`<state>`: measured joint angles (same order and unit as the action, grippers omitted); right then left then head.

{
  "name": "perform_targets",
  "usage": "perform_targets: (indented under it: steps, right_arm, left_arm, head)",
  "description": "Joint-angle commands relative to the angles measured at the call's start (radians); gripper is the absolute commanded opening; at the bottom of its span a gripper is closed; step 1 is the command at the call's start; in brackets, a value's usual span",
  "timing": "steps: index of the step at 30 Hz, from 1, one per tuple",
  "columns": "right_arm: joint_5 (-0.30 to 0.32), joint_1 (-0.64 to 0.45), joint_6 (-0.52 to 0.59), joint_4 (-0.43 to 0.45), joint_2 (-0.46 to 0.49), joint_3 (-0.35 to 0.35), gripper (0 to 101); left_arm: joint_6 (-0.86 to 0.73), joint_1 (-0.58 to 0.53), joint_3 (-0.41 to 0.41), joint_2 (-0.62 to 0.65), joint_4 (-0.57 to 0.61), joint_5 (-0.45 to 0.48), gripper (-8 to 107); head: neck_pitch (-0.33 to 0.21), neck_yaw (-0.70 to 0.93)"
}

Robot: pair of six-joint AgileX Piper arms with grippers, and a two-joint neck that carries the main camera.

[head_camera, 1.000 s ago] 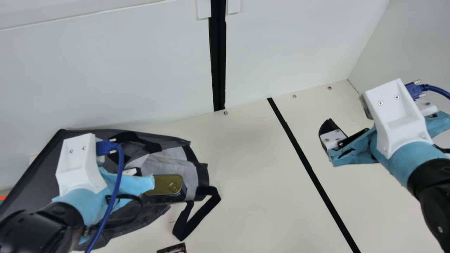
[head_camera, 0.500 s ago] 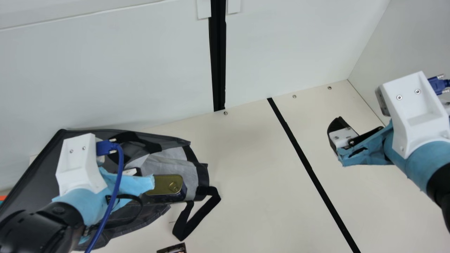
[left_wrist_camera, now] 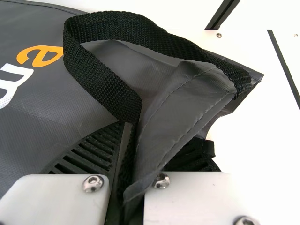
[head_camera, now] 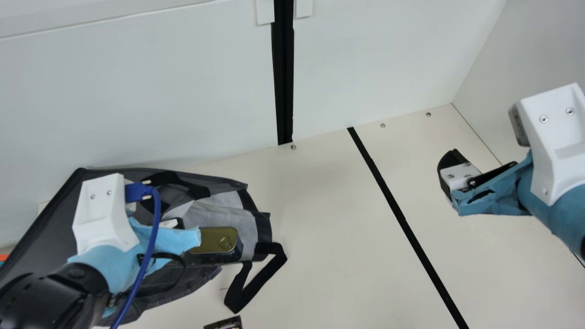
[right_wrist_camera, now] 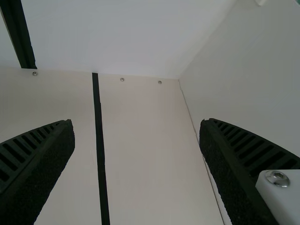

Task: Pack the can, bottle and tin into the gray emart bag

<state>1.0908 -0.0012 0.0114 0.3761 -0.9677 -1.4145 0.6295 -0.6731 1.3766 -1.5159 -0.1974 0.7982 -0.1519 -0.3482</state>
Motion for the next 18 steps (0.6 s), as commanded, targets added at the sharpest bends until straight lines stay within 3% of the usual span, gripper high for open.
perform_targets:
  steps: [1,12,18]
  right_arm:
    - [0.022,0.006,-0.005,0.005,-0.004,-0.013,91]
    - [0.127,0.035,-0.026,0.033,-0.019,-0.091,91]
    - [0.129,-0.003,-0.007,-0.004,-0.02,-0.09,91]
  left_arm:
    - [0.0,0.0,0.0,0.0,0.0,0.0,10]
    - [0.0,0.0,0.0,0.0,0.0,0.0,10]
    - [0.0,0.0,0.0,0.0,0.0,0.0,10]
  head:
    - [-0.023,-0.001]
    - [-0.023,-0.001]
    - [-0.023,-0.001]
